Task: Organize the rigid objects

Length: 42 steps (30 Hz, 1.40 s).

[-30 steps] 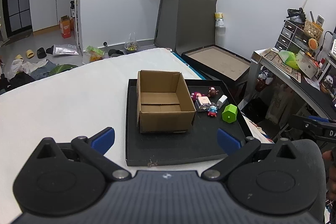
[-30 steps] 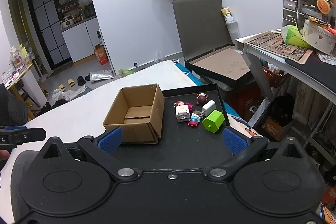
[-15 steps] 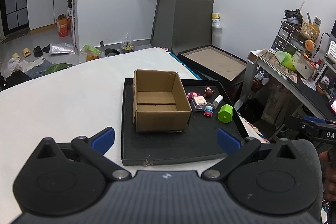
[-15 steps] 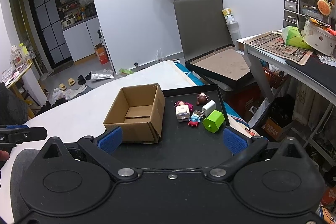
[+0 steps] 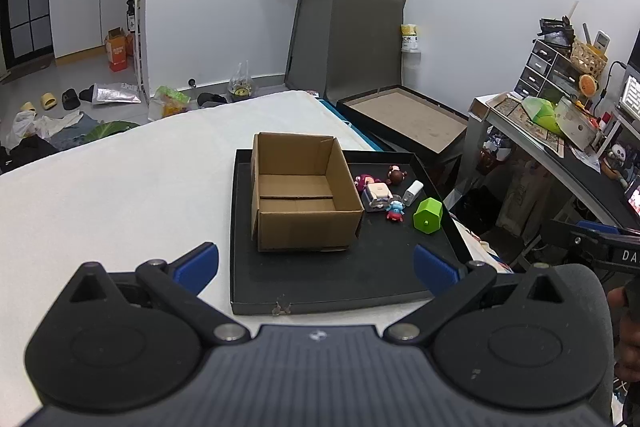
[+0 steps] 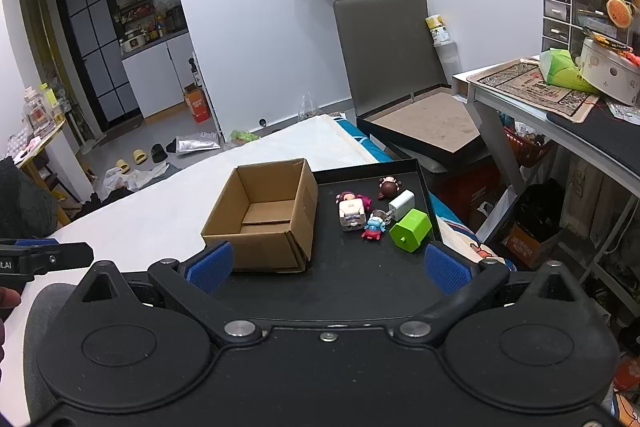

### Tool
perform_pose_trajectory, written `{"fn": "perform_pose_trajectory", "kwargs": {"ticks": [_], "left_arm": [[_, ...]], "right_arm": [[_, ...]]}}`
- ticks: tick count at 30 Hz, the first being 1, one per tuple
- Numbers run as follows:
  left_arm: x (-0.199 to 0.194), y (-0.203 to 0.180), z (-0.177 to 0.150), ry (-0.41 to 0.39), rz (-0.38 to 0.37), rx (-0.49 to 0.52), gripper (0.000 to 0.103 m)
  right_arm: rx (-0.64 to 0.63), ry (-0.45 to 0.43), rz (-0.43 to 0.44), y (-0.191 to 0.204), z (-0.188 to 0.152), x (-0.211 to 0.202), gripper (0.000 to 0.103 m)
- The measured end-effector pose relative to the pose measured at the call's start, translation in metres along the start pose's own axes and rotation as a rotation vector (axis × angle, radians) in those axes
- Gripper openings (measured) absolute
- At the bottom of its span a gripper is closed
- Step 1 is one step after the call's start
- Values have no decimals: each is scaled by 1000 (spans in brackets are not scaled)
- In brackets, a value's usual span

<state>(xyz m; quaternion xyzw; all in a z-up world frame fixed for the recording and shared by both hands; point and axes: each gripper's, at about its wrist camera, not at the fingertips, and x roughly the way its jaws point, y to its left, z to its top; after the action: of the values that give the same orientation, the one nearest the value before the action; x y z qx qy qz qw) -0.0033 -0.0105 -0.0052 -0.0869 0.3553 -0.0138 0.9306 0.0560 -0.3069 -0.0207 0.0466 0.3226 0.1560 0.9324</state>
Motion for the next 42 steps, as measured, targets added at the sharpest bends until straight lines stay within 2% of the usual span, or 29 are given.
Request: {"fn": "perform_pose_trajectory", "kwargs": {"ticks": [27,42], "left_arm": [[5,1,-1,6,-4,0,103],[40,15,23,59,-11,-14,103]], "right_arm": [[23,10,-6,0,0,5,103],[70,74,-31,-11,10,35,103]]}}
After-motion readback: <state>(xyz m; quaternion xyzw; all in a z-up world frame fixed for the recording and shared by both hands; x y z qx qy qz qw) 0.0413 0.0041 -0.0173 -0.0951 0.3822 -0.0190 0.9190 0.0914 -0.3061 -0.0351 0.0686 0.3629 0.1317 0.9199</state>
